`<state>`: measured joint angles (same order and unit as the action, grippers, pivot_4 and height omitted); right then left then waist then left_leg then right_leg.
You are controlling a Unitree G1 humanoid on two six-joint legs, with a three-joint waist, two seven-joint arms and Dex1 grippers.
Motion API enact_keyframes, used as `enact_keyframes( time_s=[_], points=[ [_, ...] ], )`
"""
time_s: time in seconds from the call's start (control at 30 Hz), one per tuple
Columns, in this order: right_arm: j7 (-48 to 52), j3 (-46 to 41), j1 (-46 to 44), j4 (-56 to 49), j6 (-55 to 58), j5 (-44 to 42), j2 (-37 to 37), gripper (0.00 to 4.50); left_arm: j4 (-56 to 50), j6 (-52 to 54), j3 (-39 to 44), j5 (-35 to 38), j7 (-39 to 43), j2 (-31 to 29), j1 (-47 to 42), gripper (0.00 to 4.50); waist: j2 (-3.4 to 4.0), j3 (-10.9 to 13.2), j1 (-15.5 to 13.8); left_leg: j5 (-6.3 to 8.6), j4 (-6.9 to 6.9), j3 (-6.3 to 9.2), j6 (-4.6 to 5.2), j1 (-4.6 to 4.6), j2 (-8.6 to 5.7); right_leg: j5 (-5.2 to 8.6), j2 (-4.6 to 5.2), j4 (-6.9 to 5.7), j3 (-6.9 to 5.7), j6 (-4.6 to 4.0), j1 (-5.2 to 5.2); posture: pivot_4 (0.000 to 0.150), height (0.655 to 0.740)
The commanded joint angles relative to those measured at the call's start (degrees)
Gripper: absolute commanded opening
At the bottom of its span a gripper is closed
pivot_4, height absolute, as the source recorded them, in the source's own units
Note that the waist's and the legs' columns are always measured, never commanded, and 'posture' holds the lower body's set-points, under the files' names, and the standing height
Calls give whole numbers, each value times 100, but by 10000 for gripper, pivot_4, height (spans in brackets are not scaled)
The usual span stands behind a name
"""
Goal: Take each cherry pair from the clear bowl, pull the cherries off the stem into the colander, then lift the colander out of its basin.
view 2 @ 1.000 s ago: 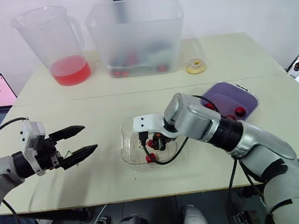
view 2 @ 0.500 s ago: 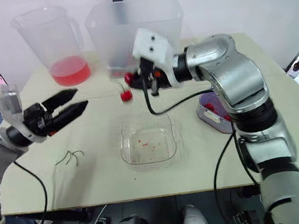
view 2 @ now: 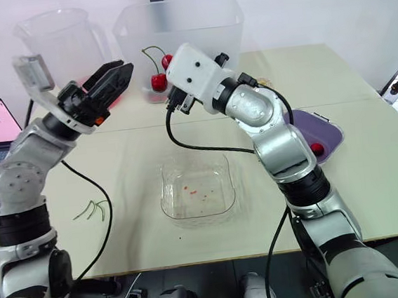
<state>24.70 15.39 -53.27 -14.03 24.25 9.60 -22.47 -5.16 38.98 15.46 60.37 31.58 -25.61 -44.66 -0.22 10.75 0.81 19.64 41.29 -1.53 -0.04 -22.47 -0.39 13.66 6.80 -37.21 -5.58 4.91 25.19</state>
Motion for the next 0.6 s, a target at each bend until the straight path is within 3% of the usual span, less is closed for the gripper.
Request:
enact_keyframes(
  time_s=[0.03, 0.4, 0.5, 0.6],
  points=[
    [-277, 7, 5, -235, -269, 288, 160, 9951, -95, -177, 20, -110, -133, 131, -221, 45000, 0, 0, 1, 0, 0, 0, 0, 0, 0, 0, 0, 0, 0, 0, 0, 1500, 6886],
    [-77, 263, 268, -555, -313, 374, 565, 9951, -159, -158, 65, -42, -232, 502, -259, 45000, 0, 0, -5, 0, 3, 2, 0, 1, 2, 0, -1, 1, 0, 0, -1, 1500, 6886],
    [-37, 234, 305, -585, -234, 386, 618, 9616, -167, -123, 94, 47, -260, 546, -205, 36333, 0, 0, -4, 0, 3, 2, 0, 1, 1, 0, -1, 1, 0, 0, -2, 1500, 6886],
    [6, 231, 320, -596, -181, 412, 620, 9616, -221, -94, 97, 136, -250, 603, -169, 21686, 0, 0, -2, 0, 4, 3, 0, 0, 1, 0, -1, 1, 0, 0, -2, 1500, 6886]
  ],
)
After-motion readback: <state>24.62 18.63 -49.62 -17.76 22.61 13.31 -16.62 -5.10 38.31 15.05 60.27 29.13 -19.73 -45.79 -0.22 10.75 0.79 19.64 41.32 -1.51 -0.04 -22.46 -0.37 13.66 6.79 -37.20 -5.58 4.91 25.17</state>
